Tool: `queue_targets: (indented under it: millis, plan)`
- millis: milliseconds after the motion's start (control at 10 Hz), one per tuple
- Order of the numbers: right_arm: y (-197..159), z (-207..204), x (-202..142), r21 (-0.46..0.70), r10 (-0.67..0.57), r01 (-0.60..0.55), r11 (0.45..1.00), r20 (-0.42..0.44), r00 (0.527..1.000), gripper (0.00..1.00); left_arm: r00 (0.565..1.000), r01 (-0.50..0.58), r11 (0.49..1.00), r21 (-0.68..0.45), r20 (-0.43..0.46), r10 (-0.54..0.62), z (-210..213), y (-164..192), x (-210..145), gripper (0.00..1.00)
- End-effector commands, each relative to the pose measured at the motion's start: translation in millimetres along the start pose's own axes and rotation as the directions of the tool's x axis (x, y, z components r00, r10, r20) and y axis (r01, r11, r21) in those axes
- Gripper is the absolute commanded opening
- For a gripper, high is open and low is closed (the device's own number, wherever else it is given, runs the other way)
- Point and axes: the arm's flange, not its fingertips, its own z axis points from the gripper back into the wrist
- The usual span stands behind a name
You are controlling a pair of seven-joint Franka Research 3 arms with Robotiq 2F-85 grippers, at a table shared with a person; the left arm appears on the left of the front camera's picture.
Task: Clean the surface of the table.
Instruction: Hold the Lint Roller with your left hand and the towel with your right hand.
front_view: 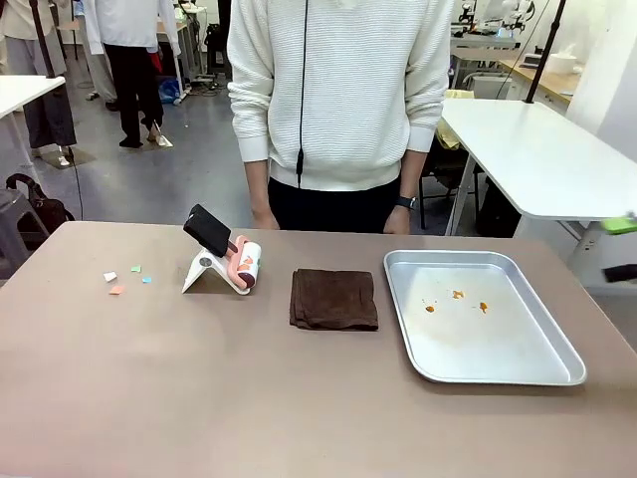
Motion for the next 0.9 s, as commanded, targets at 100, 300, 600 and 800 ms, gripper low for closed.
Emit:
queue_targets:
  millis: [100, 300, 600, 800]
  plan:
    - [-91.9, 17.7, -44.1, 0.135, -0.118, 0.092, 0.987, 0.201, 0.972, 1.00, 0.992, -0.094, 0.994, -0.060, 0.081, 0.099, -17.4, 57.7, -88.2, 1.00]
    - [-129.6, 35.1, -35.5, 0.206, -0.194, 0.135, 0.969, 0.298, 0.935, 1.00, 0.981, -0.118, 0.991, -0.068, 0.148, 0.127, -18.2, 75.3, -101.7, 1.00]
    - [-121.5, 71.2, -20.0, 0.141, -0.209, 0.177, 0.974, 0.258, 0.943, 1.00, 0.977, -0.124, 0.990, -0.061, 0.165, 0.133, -28.5, 74.0, -91.9, 1.00]
    - [-121.5, 71.2, -20.0, 0.141, -0.209, 0.177, 0.974, 0.258, 0.943, 1.00, 0.978, -0.155, 0.985, -0.070, 0.129, 0.163, 15.9, 115.1, -53.7, 1.00]
